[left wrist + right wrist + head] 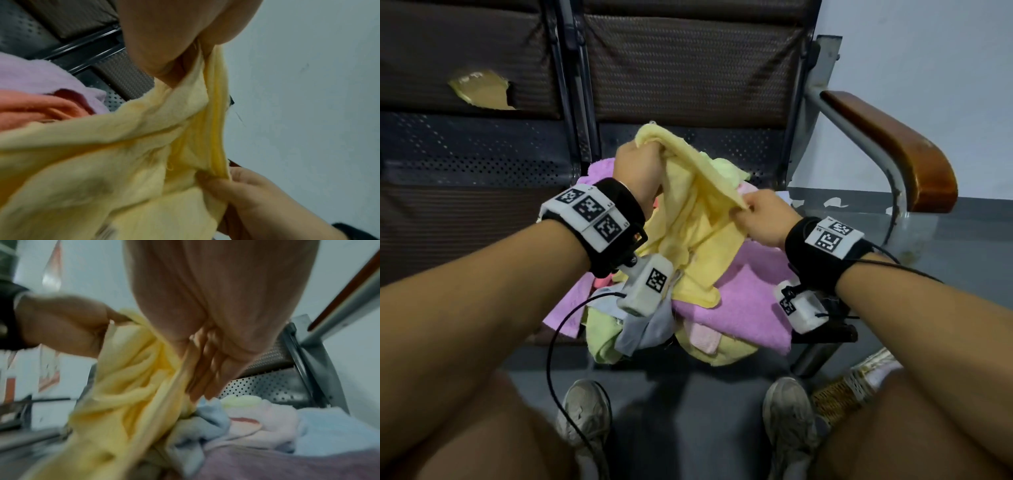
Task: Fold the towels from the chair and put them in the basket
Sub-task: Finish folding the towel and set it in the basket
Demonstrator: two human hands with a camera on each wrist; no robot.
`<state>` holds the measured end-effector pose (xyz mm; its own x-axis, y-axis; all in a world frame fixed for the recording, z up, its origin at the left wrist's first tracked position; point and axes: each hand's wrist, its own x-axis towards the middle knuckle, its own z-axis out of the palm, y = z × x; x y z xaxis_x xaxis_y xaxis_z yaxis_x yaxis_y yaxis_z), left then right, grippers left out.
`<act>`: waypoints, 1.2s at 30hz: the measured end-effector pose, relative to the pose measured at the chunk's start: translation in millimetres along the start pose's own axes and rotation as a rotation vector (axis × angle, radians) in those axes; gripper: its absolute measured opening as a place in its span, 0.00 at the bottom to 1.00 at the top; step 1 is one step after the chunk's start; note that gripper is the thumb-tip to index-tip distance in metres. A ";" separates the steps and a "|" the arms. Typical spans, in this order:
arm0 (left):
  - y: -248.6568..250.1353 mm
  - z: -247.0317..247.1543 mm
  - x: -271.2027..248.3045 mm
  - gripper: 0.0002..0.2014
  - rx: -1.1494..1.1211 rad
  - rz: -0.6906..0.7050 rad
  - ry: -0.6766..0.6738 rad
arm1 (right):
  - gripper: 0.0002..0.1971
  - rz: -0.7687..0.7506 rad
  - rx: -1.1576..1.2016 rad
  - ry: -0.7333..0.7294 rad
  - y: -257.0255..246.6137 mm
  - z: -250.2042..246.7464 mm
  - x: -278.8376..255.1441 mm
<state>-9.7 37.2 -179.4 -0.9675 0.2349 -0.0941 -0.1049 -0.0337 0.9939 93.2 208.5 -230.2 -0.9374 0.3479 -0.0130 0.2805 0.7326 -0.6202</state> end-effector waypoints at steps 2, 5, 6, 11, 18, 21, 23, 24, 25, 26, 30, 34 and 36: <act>1.8 1.6 0.3 0.10 -0.086 -0.015 -0.031 | 0.08 0.032 0.343 0.260 -3.2 -9.3 7.2; 1.5 3.2 -0.7 0.15 -0.078 0.005 -0.059 | 0.11 -0.079 0.556 0.452 -12.4 -19.8 6.0; 0.4 3.9 -1.0 0.17 -0.071 -0.002 -0.054 | 0.10 -0.178 0.499 0.418 -15.4 -20.5 2.1; -0.5 7.6 -4.7 0.14 -0.105 -0.090 -0.047 | 0.19 -0.368 -0.077 -0.098 -33.1 0.2 -21.6; 5.7 18.3 -20.3 0.10 -0.189 -0.135 -0.232 | 0.19 -0.065 0.148 0.011 -48.9 34.7 -11.1; 7.8 13.9 -18.0 0.09 -0.262 -0.143 -0.253 | 0.16 0.013 0.223 0.115 -48.3 28.3 -1.9; 6.1 7.3 -7.8 0.09 -0.255 -0.114 -0.118 | 0.17 0.070 0.389 0.181 -46.0 17.0 1.9; 3.0 3.5 -1.4 0.09 -0.229 -0.094 -0.051 | 0.16 0.101 0.512 0.217 -45.5 8.9 2.8; 0.3 -0.3 4.3 0.09 -0.198 -0.081 -0.003 | 0.15 0.126 0.660 0.246 -45.4 0.5 3.3; -2.0 -3.4 8.4 0.09 -0.168 -0.082 0.021 | 0.14 0.143 0.796 0.266 -45.0 -6.6 3.2; -4.3 -4.2 12.2 0.15 -0.130 -0.143 -0.024 | 0.12 0.138 0.842 0.293 -42.5 -17.1 2.7; -4.2 -9.1 21.2 0.16 -0.124 -0.032 0.073 | 0.21 -0.073 0.341 0.200 -24.7 -15.6 -2.3; -7.7 -17.0 27.6 0.15 -0.096 0.014 0.125 | 0.17 -0.183 -0.118 0.020 -13.2 -10.6 -7.4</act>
<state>-39.5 27.4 -190.6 -0.9895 0.1109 -0.0924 -0.1067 -0.1308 0.9857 98.6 202.5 -213.6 -0.9710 0.2137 0.1073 0.1296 0.8474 -0.5150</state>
